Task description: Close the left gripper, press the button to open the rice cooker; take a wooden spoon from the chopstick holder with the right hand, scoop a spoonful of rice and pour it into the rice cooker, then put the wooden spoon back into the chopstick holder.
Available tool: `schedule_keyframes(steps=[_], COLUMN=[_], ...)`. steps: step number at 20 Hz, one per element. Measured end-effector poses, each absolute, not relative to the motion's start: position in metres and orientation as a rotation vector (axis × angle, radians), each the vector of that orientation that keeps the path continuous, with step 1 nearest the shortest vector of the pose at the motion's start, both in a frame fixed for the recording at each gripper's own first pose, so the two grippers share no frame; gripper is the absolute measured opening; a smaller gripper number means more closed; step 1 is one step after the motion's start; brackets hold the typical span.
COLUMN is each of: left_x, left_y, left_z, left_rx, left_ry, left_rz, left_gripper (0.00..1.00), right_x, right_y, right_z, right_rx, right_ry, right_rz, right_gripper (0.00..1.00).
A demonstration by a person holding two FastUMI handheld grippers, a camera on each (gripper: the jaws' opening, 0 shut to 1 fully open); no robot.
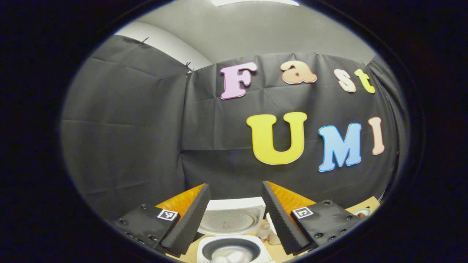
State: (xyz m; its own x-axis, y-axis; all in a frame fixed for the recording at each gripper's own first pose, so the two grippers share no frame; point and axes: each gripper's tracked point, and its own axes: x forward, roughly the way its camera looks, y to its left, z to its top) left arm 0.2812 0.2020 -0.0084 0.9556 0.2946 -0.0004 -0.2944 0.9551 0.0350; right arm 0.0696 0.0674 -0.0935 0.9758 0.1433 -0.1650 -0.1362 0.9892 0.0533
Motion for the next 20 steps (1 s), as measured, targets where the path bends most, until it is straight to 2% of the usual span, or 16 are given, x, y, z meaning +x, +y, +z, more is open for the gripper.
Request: schedule_keyframes(steps=[1, 2, 3, 7, 10, 17, 18, 19, 20], left_x=[0.298, 0.312, 0.325, 0.375, 0.405, 0.442, 0.443, 0.443, 0.443], left_y=[0.207, 0.212, 0.219, 0.248, 0.268, 0.286, 0.286, 0.290, 0.291], left_z=[-0.012, -0.017, -0.025, -0.055, -0.091, -0.130, -0.132, -0.134, -0.135], left_rx=[0.034, 0.035, 0.027, 0.035, 0.009, 0.014, -0.003, -0.017, -0.042], left_ry=[0.021, 0.032, 0.055, 0.121, 0.199, 0.289, 0.304, 0.318, 0.343], left_rz=[0.308, 0.316, 0.329, 0.370, 0.389, 0.396, 0.392, 0.388, 0.388], left_gripper=[1.00, 0.96, 1.00, 0.98, 0.99, 0.97, 0.99, 0.95, 0.97], right_x=[0.073, 0.076, 0.078, 0.085, 0.087, 0.092, 0.092, 0.091, 0.090], right_y=[0.070, 0.073, 0.075, 0.081, 0.084, 0.089, 0.090, 0.090, 0.091], right_z=[-0.094, -0.095, -0.095, -0.105, -0.113, -0.125, -0.125, -0.125, -0.125], right_rx=[0.035, 0.030, 0.027, 0.028, 0.026, 0.034, 0.033, 0.033, 0.035], right_ry=[0.173, 0.180, 0.183, 0.212, 0.239, 0.276, 0.281, 0.282, 0.282], right_rz=[0.148, 0.154, 0.158, 0.169, 0.174, 0.181, 0.183, 0.186, 0.189], right_gripper=[0.98, 0.98, 0.98, 0.98, 0.98, 0.98, 0.98, 0.98, 0.98])
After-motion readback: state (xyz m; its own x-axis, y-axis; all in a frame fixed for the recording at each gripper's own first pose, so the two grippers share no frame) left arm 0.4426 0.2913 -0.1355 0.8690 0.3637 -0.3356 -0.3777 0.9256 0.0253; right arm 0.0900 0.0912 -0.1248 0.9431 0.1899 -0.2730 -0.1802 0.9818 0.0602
